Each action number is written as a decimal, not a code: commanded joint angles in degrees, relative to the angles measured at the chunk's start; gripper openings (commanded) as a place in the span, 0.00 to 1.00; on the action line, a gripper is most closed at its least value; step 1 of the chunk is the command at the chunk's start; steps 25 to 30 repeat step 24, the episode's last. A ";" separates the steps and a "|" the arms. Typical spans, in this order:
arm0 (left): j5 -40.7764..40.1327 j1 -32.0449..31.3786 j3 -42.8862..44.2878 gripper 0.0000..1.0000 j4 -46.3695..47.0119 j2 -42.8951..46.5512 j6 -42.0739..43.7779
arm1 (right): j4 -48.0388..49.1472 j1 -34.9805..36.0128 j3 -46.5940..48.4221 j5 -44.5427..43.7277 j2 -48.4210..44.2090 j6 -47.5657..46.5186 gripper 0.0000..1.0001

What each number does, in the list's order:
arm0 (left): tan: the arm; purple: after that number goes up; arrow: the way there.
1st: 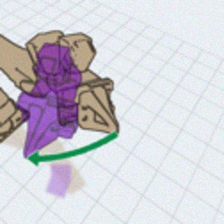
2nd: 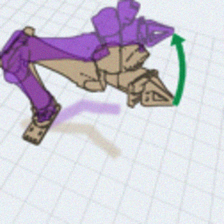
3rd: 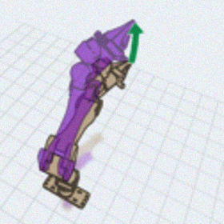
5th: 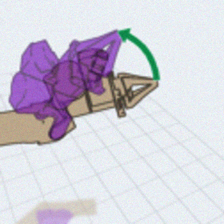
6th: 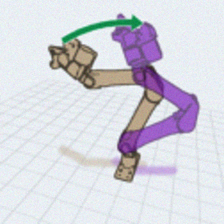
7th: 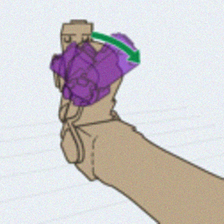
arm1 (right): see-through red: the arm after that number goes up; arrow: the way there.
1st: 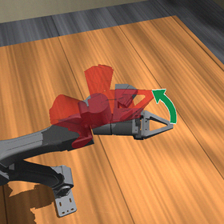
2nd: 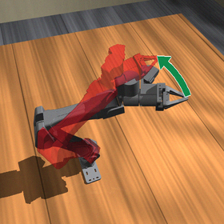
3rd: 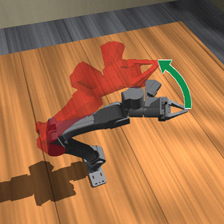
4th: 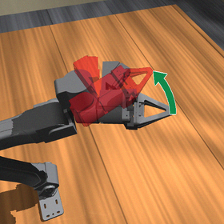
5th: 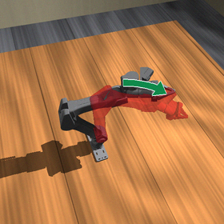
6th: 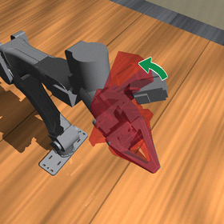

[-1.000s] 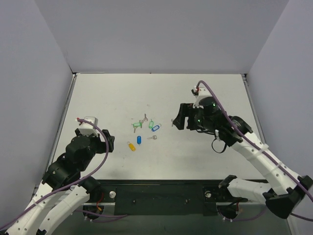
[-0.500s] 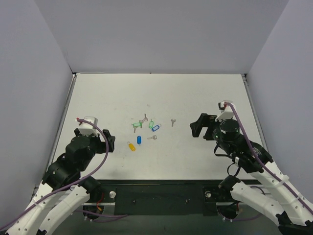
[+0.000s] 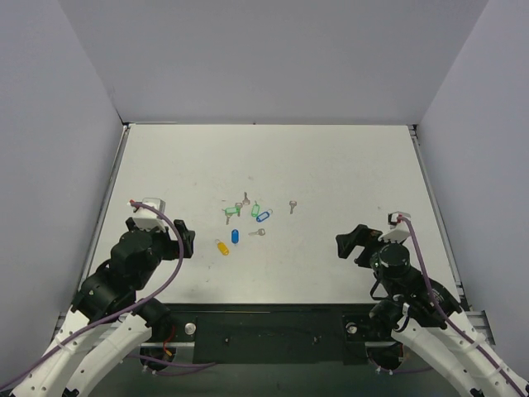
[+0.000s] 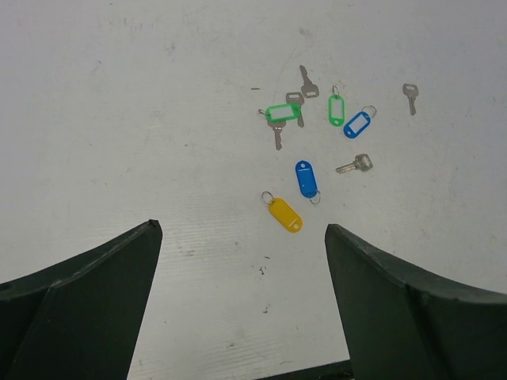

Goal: Remove the keys from the keyring

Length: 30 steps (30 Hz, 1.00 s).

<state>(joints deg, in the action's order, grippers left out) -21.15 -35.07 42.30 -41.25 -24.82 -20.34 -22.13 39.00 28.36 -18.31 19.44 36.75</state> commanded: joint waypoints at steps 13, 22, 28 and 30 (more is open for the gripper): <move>0.67 0.53 -0.03 0.95 3.20 0.12 0.74 | 0.95 -0.07 -8.23 -0.15 -8.19 7.54 0.91; 0.76 0.53 -0.29 0.95 3.29 0.03 0.91 | 1.21 -0.07 -8.76 0.55 -10.04 7.19 0.85; 0.76 0.62 -0.21 0.95 3.37 0.12 0.83 | 0.86 -0.07 -7.62 0.29 -10.04 6.93 0.87; 0.76 0.62 -0.21 0.95 3.37 0.12 0.83 | 0.86 -0.07 -7.62 0.29 -10.04 6.93 0.87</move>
